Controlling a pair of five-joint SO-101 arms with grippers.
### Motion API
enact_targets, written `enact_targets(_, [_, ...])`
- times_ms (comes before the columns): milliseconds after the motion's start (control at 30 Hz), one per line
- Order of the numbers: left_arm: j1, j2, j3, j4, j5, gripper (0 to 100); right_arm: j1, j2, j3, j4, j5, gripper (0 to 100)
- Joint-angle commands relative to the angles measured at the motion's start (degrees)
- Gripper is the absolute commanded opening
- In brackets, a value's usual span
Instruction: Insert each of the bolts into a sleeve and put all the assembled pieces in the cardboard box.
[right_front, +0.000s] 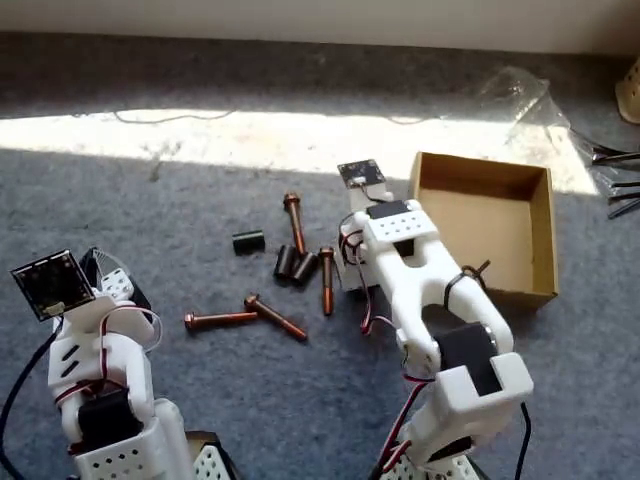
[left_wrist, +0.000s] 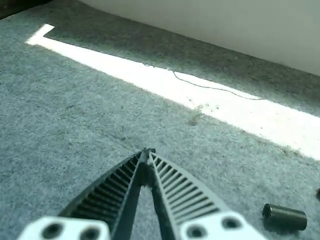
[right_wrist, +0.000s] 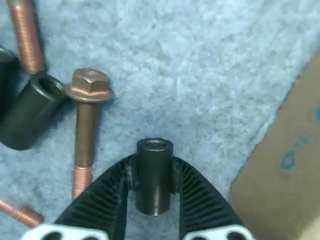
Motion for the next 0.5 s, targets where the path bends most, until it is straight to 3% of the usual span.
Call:
enact_targets(0, [-0.2,-0.7,-0.2,-1.8,0.2,1,0.7,0.7,-4.3,-0.5,0.1,0.5])
enact_targets(167, [-0.2,-0.7,0.0,-2.0,0.2,1,0.7,0.8,-5.1,1.7,4.6,4.3])
enact_targets(467, [-0.2,-0.7,0.0,-2.0,0.2,1,0.5,1.1,-5.1,1.9,4.7,8.0])
